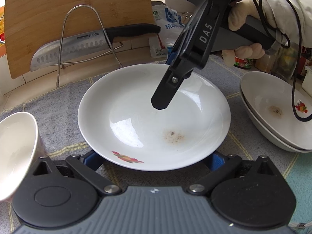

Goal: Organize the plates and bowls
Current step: 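Lift the gripped plate and carry it toward the plate stack with the right gripper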

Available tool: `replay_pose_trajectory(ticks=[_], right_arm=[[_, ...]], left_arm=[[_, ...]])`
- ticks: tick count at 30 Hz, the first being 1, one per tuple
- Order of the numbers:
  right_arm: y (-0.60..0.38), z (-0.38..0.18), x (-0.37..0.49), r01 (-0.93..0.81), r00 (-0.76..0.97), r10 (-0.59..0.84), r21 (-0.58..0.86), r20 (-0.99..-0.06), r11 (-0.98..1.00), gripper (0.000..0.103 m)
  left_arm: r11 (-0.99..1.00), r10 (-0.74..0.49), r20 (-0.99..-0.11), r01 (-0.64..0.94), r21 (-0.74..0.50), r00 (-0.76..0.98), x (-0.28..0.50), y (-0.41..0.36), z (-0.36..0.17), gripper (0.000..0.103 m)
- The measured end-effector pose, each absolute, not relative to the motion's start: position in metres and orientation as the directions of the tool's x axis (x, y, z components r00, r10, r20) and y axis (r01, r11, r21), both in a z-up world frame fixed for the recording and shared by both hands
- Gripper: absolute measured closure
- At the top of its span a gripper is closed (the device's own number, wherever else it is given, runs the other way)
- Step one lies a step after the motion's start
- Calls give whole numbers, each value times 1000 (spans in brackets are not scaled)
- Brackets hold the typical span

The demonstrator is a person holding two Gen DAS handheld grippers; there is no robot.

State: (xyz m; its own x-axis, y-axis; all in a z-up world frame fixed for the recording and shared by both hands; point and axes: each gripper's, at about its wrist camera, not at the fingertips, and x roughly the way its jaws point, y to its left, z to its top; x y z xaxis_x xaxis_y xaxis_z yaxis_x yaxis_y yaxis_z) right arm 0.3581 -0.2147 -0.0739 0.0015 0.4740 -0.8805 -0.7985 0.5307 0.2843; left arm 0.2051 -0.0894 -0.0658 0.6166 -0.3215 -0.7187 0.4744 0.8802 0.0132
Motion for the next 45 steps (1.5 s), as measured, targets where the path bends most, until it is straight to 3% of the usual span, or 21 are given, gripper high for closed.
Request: replay_pose_trajectory(ticks=[21, 45], right_arm=[[-216, -66, 355, -782, 3, 508, 314, -862, 539, 0], [-258, -15, 284, -764, 134, 546, 265, -827, 589, 0]], left_arm=[[868, -331, -734, 496, 10, 593, 201, -90, -56, 1], [805, -383, -719, 592, 48, 580, 152, -111, -4, 2]])
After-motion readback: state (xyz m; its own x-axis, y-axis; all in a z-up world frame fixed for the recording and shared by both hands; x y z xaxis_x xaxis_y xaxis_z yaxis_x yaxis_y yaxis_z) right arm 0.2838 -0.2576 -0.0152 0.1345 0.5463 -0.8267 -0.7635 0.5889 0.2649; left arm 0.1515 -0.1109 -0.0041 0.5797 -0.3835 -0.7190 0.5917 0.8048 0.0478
